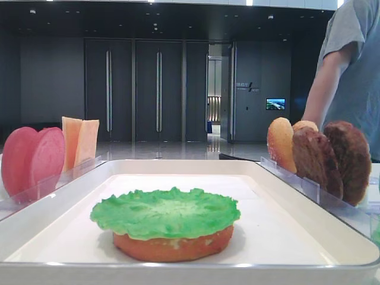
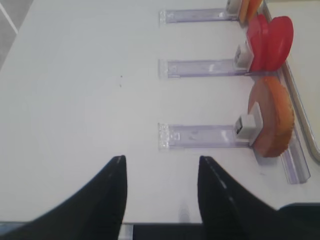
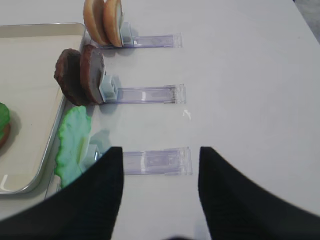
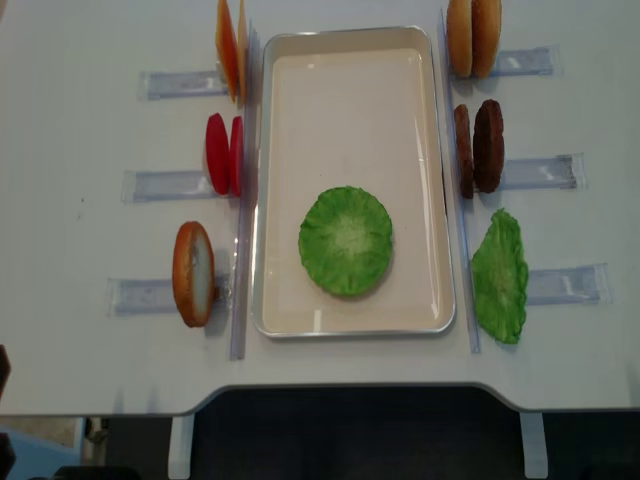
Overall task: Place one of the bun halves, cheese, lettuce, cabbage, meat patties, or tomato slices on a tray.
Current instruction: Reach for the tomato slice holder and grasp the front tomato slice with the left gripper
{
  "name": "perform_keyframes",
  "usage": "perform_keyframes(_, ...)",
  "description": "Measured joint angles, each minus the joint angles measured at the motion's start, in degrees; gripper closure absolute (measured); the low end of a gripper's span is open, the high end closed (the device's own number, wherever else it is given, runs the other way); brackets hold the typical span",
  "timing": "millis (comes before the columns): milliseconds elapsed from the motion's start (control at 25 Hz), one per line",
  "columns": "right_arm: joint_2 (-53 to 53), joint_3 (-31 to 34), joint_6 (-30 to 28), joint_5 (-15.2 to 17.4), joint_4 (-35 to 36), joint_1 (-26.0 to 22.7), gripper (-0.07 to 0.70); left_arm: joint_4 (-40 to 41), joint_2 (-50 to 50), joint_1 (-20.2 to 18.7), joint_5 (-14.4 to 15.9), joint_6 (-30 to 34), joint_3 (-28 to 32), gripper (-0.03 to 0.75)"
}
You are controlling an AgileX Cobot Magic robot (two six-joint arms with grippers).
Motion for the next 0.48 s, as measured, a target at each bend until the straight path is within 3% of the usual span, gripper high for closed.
perform_keyframes(240,0.0,0.0,0.0,0.0,0.0,0.0,0.289,0.0,8.2,0.0,3.4,-2.7,-2.9,0.357)
perform_keyframes(480,0.0,0.0,0.0,0.0,0.0,0.0,0.289,-0.4,19.2,0.0,4.0,-3.3,-6.1,0.377)
